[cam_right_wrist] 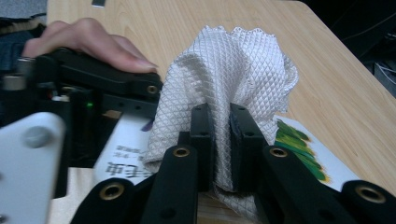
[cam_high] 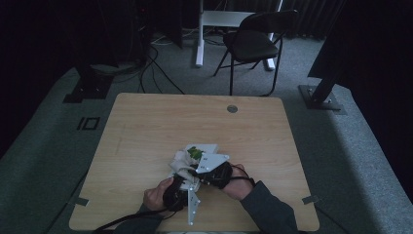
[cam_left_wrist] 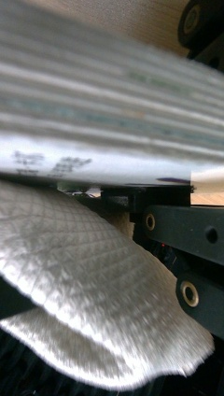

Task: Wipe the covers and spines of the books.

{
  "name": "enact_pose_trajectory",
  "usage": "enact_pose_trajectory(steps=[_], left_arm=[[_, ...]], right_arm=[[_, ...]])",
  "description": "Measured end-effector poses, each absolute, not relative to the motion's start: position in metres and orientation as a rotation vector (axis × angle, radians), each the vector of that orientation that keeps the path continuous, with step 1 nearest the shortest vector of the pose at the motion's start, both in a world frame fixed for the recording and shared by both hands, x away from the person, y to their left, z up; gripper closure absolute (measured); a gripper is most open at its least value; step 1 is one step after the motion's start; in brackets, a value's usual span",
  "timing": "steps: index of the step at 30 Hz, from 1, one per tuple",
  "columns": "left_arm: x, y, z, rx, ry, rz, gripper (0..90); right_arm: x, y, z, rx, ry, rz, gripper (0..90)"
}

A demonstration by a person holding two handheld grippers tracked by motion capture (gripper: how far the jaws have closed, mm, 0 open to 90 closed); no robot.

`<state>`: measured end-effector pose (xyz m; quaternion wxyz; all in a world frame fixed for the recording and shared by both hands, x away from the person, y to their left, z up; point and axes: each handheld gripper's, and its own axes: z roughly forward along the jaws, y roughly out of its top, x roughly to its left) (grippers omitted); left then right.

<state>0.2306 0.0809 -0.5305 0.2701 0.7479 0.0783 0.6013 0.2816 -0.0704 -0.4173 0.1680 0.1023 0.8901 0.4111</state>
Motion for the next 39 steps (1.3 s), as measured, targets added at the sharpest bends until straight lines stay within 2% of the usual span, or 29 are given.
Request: enact_pose_trajectory(steps=[20,39], left_arm=[[0.231,0.081,-0.529,2.016,0.224,1.616,78.8],[0.229,0.082,-0.528,2.011,0.214,1.631,78.8]], right_arm=[[0.265,-0.071,-0.413,0.232,2.544,1.205,82.2],[0.294,-0.073,-0.411,0.298,2.546,1.147,82.3]])
